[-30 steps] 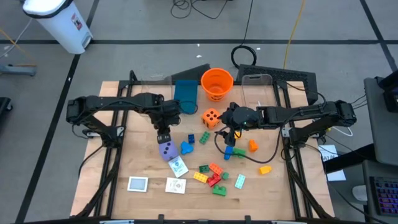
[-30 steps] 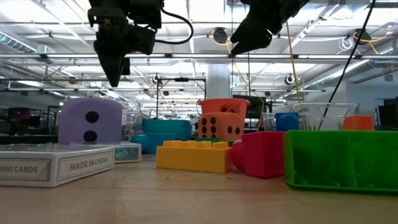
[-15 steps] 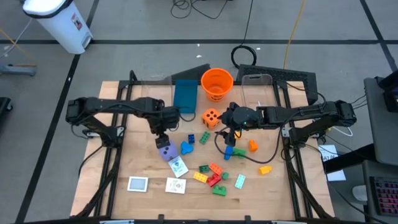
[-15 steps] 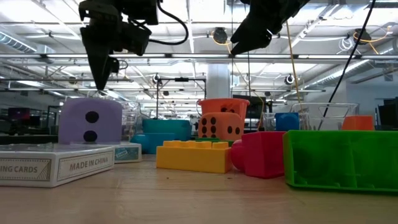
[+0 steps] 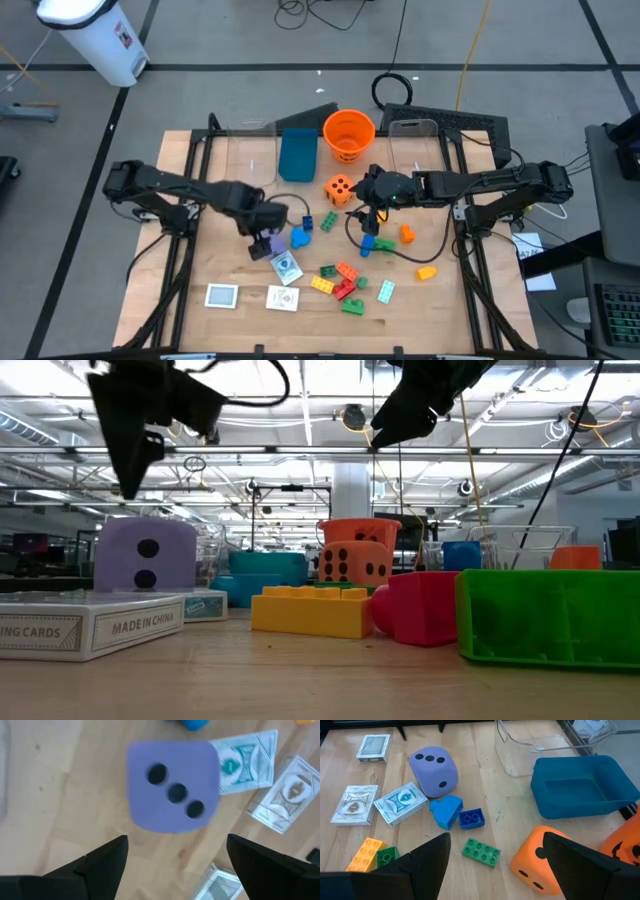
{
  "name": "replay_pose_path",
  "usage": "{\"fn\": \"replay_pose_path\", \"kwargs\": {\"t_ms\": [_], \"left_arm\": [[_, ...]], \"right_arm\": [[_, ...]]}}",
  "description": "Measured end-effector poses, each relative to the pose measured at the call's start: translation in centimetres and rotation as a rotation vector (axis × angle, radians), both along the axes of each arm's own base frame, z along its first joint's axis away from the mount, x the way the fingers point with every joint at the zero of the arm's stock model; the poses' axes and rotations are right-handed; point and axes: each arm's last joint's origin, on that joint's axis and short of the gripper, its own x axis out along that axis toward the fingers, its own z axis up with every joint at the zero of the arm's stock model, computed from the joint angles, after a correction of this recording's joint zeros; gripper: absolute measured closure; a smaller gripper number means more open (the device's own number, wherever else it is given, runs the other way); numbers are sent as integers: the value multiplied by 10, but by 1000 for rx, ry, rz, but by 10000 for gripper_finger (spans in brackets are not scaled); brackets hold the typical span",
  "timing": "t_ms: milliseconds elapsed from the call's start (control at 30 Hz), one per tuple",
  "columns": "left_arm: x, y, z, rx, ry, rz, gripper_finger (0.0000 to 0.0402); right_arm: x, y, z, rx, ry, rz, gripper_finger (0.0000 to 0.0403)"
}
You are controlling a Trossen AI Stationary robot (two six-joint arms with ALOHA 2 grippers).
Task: Pick & Place Toys
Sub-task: Put the violet dice into the left transparent bin
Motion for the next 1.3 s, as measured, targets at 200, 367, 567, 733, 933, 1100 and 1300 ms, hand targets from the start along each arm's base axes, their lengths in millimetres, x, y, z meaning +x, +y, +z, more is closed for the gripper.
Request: {"fn": "replay_pose_path", "kwargs": {"t_ms": [200, 367, 567, 733, 933, 1100, 1300], "left_arm": [[-5, -24, 0, 12, 16, 25, 84], [-6, -30, 0, 10, 14, 32, 101], [-4, -24, 0, 18, -9, -73, 97], [1, -17, 0, 27, -48, -71, 67], [11, -16, 1, 14, -150, -92, 7], [12, -14, 1, 63, -165, -81, 17], [15, -13, 0, 89, -182, -68, 6]], "right_arm": [[0, 2, 0, 30, 1, 43, 94], [0, 2, 0, 30, 1, 43, 94], [0, 2, 0, 24, 1, 47, 94], [0, 2, 0, 24, 1, 47, 94], [0, 2, 0, 24, 1, 47, 94], [0, 1, 0, 23, 1, 45, 94], [0, 1, 0, 22, 1, 44, 94]]}}
